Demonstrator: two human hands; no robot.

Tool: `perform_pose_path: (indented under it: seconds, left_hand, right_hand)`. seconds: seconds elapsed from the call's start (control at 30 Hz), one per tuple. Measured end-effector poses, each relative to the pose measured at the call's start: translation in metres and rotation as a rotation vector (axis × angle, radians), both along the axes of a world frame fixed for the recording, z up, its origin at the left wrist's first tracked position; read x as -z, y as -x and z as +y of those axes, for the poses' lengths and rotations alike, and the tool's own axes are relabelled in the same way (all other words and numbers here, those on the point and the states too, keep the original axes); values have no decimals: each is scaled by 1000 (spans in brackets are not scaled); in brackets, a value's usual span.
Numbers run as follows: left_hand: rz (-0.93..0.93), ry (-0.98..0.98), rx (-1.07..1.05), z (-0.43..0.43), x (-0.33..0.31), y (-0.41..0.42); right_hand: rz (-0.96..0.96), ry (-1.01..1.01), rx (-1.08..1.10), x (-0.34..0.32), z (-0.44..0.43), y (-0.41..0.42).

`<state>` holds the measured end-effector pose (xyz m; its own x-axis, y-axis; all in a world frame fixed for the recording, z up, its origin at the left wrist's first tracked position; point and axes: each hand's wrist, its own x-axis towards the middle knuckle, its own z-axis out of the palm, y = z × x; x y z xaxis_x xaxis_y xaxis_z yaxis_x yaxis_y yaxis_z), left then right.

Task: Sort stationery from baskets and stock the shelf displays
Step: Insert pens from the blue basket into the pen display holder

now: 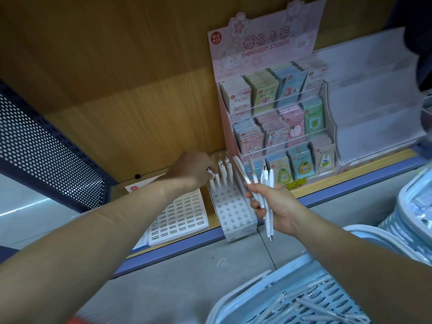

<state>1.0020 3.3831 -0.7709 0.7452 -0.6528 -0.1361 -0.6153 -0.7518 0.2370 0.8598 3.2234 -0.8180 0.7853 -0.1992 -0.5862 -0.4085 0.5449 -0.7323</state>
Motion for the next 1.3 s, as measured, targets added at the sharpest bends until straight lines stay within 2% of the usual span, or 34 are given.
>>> perform_pose_path:
  seconds: [0.17, 0.23, 0.37, 0.5, 0.7, 0.83, 0.93, 1.0, 1.07, 1.1, 1.17, 1.3]
  left_hand:
    - [86, 7, 56, 9, 7, -2]
    - [59, 11, 57, 10, 8, -2]
    - [1, 125, -29, 8, 10, -2]
    - [41, 249, -164, 5, 13, 3]
    - [9, 142, -265, -6, 12, 9]
    - [-42, 36, -261, -14, 9, 12]
    - [-18, 100, -286, -14, 3, 9]
    - [179, 358, -327, -14, -5, 9]
    - [567, 612, -403, -14, -18, 15]
    - [693, 661, -401, -13, -21, 17]
    - [756, 688, -381, -11, -24, 19]
    - [711, 777, -413, 0, -28, 14]
  right_hand:
    - [-6, 28, -21, 2, 1, 0]
    - [-9, 42, -32, 3, 0, 0]
    - [-10, 71, -33, 4, 0, 0]
    - [-15, 100, -40, 5, 0, 0]
    - [-8, 117, -45, 5, -1, 1]
    - [-22, 110, -69, 3, 1, 3]
    - [-33, 99, -78, 1, 2, 3]
    - [-45, 99, -98, 0, 2, 2]
    - [-56, 101, -124, 0, 3, 2]
    - [-59, 103, -140, -1, 4, 2]
    - [-59, 95, -167, -1, 5, 1]
    - [-1, 88, -137, -1, 5, 0]
